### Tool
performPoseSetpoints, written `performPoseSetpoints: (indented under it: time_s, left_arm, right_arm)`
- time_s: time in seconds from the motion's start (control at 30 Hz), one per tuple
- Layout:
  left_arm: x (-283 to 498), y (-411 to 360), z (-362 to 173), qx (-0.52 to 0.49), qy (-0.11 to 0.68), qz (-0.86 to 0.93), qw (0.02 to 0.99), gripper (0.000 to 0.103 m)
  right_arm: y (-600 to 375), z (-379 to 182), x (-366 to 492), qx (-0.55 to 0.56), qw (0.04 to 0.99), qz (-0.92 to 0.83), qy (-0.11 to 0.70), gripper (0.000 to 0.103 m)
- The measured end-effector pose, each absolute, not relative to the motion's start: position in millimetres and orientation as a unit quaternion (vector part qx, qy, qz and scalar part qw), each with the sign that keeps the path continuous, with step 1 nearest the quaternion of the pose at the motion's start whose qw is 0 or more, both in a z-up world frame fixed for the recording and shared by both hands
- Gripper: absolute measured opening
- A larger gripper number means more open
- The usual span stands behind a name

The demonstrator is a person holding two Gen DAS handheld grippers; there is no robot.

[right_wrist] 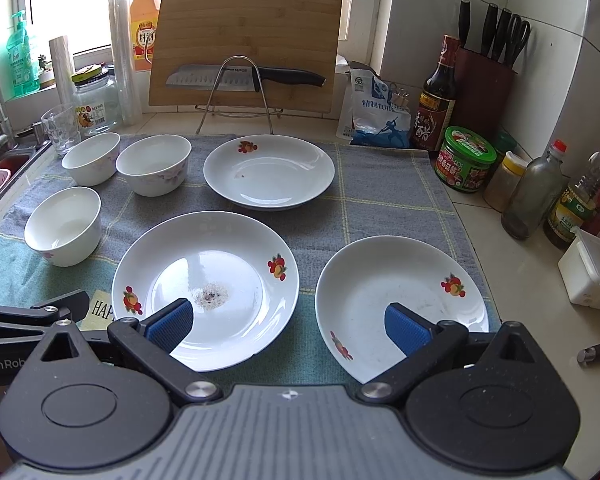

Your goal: Organize plates and bowls

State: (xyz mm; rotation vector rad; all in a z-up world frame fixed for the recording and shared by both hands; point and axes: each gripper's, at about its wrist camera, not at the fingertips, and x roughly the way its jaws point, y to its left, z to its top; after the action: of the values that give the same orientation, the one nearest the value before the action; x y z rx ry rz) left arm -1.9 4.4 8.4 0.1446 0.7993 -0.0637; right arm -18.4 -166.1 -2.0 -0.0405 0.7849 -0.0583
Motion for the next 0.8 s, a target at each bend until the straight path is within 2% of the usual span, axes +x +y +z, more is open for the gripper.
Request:
performPoseSetpoints:
  time_s: [0.8]
  left_arm:
    - [9.1, 27.1, -0.1, 0.076, 0.384, -0.084, 0.916, 0.102]
  right_arm:
    - [-143.6, -3.7, -23.0, -0.023, 0.925, -0.065, 0.374, 0.103]
